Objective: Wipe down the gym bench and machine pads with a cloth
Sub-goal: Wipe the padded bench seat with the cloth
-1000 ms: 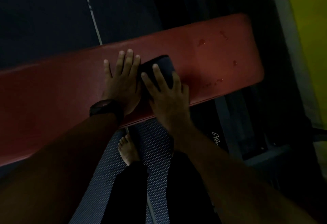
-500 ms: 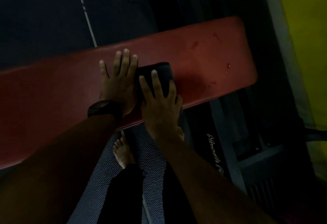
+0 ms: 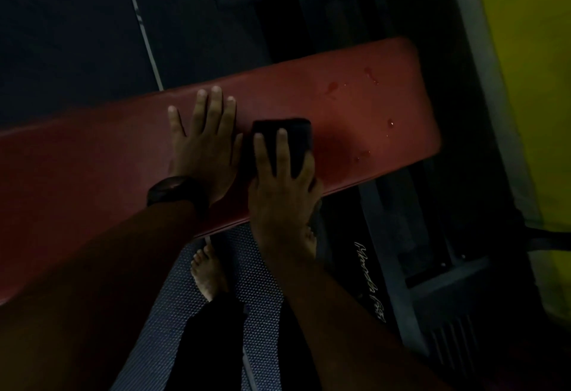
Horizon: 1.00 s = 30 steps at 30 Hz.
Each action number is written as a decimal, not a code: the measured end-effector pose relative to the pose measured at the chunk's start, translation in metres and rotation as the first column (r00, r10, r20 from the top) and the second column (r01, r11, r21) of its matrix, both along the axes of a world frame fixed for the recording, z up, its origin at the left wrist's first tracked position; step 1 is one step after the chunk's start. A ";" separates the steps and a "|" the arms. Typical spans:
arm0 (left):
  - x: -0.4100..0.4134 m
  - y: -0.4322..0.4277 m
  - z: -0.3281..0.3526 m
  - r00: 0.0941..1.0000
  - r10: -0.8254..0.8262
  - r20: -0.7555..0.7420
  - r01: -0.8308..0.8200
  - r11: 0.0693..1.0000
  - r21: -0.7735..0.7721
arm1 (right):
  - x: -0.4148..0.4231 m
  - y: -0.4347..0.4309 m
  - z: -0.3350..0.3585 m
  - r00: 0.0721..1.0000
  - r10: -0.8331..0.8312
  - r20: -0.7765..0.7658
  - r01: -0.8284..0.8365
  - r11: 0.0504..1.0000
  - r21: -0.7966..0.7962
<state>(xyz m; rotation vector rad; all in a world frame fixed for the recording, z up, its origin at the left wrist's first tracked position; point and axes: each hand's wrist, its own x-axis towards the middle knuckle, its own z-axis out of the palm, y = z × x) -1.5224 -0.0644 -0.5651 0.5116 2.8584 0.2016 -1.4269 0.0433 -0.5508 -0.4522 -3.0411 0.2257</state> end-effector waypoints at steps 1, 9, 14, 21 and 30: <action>-0.001 0.002 0.001 1.000 0.002 0.001 -0.002 1.000 0.003 | -0.015 0.013 0.000 0.994 0.109 -0.003 -0.108 0.994 0.029; -0.010 0.014 0.000 0.999 0.050 0.010 -0.050 0.999 -0.013 | -0.039 0.077 0.004 0.906 -0.419 0.058 0.420 0.907 -0.010; -0.011 0.014 -0.001 0.999 0.046 0.017 -0.046 0.999 -0.025 | -0.017 0.017 0.003 0.965 -0.262 0.018 0.263 0.963 -0.066; -0.023 0.026 0.001 0.999 0.034 0.013 -0.033 0.999 -0.029 | -0.084 0.114 0.006 0.968 0.214 0.131 -0.226 0.970 0.086; -0.025 0.037 -0.004 0.997 0.082 -0.011 -0.082 0.996 -0.021 | -0.064 0.070 0.002 0.982 0.183 0.039 -0.185 0.982 0.037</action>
